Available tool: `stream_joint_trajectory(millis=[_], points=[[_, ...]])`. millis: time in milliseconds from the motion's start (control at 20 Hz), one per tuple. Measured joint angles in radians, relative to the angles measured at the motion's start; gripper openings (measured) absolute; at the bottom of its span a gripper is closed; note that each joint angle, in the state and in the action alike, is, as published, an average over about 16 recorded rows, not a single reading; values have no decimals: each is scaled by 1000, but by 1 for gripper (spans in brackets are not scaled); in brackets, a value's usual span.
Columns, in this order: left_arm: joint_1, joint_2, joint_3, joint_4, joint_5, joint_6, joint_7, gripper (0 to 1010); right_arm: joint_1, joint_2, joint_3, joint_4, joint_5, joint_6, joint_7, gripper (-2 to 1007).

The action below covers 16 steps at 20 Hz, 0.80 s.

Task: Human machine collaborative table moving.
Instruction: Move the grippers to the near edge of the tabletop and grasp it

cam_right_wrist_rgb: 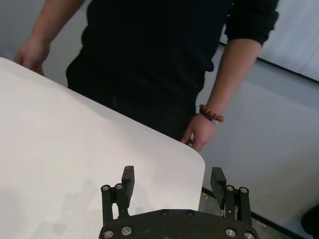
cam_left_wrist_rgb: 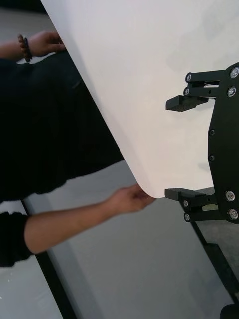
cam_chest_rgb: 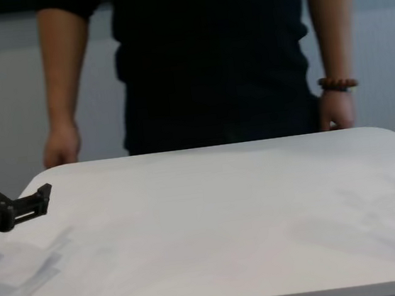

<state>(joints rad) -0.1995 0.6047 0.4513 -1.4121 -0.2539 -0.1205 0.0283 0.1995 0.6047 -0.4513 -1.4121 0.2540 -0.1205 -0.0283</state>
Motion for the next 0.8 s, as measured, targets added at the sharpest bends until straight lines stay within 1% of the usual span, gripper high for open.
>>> stream_joint_trajectory(millis=[800], points=[[0,0,0,0,0,0,0,1003,0,0,0,0,0,0,0,1005]])
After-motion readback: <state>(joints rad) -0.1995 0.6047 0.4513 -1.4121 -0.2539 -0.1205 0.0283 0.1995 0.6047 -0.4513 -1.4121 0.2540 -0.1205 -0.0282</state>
